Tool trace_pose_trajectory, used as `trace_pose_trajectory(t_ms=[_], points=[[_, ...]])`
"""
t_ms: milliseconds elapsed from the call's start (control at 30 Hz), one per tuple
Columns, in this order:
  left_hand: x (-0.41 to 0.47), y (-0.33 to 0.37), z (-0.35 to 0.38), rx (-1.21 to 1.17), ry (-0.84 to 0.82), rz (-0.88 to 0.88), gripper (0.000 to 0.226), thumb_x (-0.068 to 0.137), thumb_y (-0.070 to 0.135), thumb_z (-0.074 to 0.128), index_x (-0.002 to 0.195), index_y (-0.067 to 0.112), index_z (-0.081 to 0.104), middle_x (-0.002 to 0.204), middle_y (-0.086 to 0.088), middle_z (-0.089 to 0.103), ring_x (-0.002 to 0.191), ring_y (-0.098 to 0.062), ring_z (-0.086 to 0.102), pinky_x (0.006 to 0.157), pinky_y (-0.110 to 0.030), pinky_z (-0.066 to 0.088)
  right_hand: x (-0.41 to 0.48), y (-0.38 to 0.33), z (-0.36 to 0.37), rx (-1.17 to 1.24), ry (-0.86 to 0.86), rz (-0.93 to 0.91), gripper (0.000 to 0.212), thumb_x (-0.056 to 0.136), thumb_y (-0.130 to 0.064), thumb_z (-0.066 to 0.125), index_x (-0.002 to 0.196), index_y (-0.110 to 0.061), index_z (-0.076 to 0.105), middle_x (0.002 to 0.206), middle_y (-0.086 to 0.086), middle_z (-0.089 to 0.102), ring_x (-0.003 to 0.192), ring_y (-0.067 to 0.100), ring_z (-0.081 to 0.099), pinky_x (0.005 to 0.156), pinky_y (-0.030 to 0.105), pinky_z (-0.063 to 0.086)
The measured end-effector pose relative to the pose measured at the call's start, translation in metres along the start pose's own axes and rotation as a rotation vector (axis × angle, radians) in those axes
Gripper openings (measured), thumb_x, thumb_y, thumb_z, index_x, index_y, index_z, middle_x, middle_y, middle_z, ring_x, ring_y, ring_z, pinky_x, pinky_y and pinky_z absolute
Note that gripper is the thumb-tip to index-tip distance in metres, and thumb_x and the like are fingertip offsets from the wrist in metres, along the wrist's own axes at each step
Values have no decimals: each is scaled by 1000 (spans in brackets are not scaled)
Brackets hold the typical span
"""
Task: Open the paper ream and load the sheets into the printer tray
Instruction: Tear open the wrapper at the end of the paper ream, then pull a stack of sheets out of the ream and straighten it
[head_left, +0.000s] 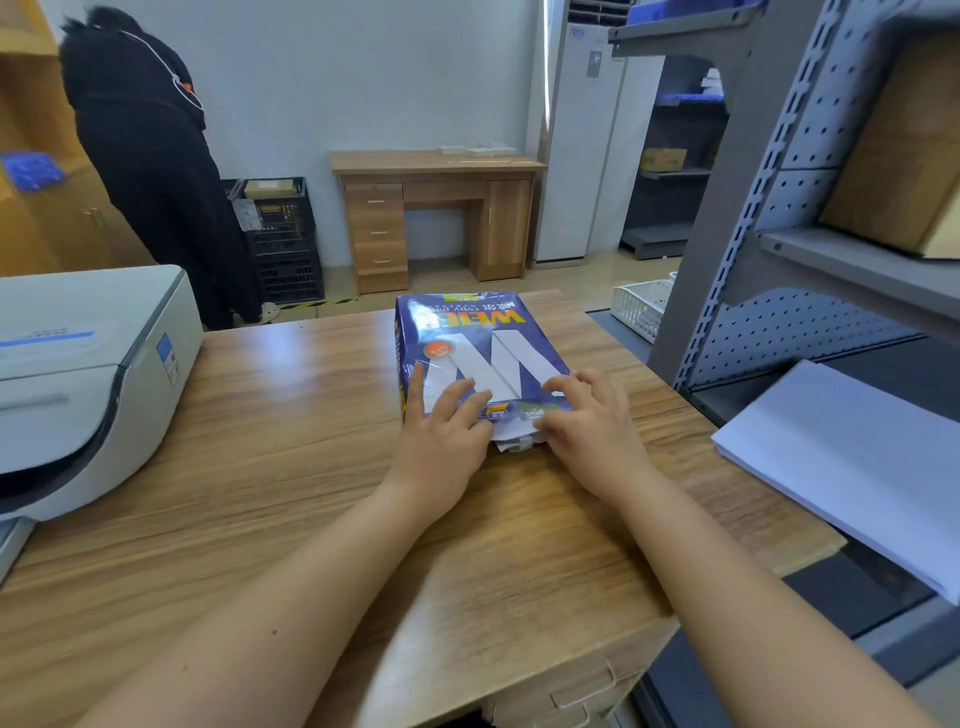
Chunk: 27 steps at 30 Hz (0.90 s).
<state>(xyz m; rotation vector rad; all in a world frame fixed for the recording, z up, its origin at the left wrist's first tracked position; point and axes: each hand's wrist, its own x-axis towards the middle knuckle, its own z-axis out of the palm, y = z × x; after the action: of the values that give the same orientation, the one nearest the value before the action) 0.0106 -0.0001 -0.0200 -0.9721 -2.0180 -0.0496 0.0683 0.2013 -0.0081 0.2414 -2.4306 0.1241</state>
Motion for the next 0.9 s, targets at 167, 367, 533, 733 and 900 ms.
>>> trace_pose_trajectory(t_ms=[167, 367, 533, 733, 900], points=[[-10, 15, -15, -74, 26, 6, 9, 74, 14, 68, 66, 17, 65, 108, 0, 71, 108, -28, 63, 100, -69, 27, -24, 3, -11, 46, 61, -62, 6, 73, -13, 75, 75, -19, 72, 105, 6, 68, 103, 32, 48, 78, 40, 36], [-22, 23, -31, -138, 15, 30, 10, 77, 17, 68, 67, 18, 66, 96, 3, 71, 100, -25, 65, 99, -68, 31, -48, 4, -31, 280, 54, 101, 25, 82, -39, 65, 88, -18, 75, 107, 1, 64, 103, 17, 53, 87, 31, 42], [-31, 27, -41, -202, 13, 59, 13, 80, 16, 59, 68, 18, 64, 81, 4, 68, 76, -22, 64, 88, -46, 45, -40, 11, -51, 654, 135, 815, 13, 88, -11, 62, 95, -18, 70, 98, -3, 68, 85, 3, 60, 82, 29, 51], [-40, 38, -58, -315, -63, 98, 16, 81, 18, 52, 71, 16, 65, 81, 2, 68, 63, -22, 61, 51, -31, 47, -34, 37, -64, 1373, -131, 1289, 29, 90, 5, 57, 117, -3, 60, 114, 20, 65, 97, 36, 68, 78, 44, 59], [-45, 47, -70, -384, -76, 73, 14, 80, 20, 53, 75, 16, 66, 97, 1, 71, 70, -22, 65, 58, -32, 50, -39, 35, -64, 1500, -270, 1294, 38, 87, 15, 52, 123, 1, 55, 110, 23, 68, 86, 33, 71, 65, 38, 61]])
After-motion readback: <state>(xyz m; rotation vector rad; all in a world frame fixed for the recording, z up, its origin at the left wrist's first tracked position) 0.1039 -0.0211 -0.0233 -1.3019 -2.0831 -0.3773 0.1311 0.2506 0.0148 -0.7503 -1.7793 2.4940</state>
